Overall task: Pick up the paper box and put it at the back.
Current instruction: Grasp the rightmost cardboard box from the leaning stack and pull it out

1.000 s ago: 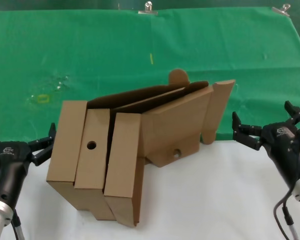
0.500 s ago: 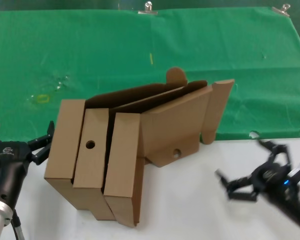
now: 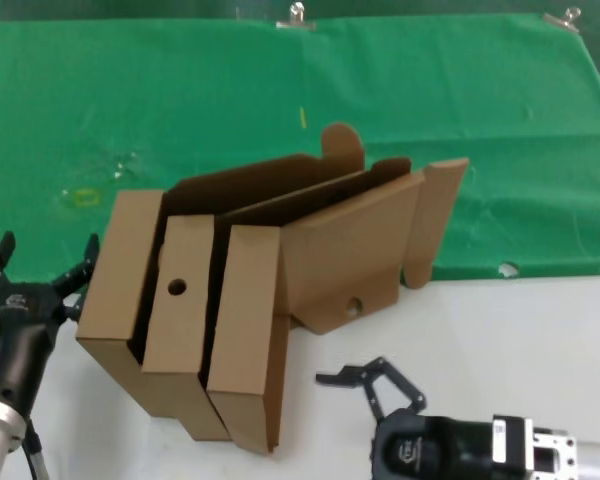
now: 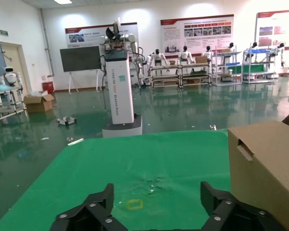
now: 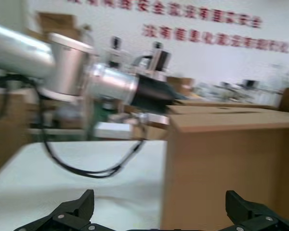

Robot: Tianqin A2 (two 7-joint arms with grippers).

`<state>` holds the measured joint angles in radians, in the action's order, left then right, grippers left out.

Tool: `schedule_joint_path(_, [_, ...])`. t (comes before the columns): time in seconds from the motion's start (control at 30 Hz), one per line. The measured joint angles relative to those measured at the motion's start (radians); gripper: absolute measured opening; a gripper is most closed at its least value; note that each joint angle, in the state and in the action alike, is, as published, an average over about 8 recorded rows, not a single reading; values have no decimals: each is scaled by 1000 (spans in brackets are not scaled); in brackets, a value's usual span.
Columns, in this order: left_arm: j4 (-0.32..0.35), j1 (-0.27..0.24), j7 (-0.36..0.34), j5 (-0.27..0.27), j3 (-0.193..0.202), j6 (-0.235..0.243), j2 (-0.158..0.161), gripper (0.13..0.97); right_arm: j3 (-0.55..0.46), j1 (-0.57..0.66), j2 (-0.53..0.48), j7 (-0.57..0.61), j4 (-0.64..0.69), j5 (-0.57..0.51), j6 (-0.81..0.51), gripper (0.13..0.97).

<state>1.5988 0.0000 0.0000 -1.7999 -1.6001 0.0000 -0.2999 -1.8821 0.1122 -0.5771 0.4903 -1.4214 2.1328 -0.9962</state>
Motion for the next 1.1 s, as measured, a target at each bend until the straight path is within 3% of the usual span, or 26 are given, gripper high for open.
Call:
schedule_joint_path(0.17, [0,0,0,0,0,0,0,622,-61,124,41,61,171,-7,-157,955])
schedule_joint_path(0.33, [0,0,0,0,0,0,0,511,-72,191,105,93,288,-46,-219,928])
schedule_joint_path(0.47, [0,0,0,0,0,0,0,400,-67,209,153,105,329,-73,-217,894])
schedule_joint_path(0.6, [0,0,0,0,0,0,0,400,-59,215,190,111,346,-97,-199,836])
schedule_joint_path(0.8, [0,0,0,0,0,0,0,283,-39,220,222,120,365,-123,-180,808])
schedule_joint_path(1.1, [0,0,0,0,0,0,0,180,-16,240,248,113,406,-146,-175,623])
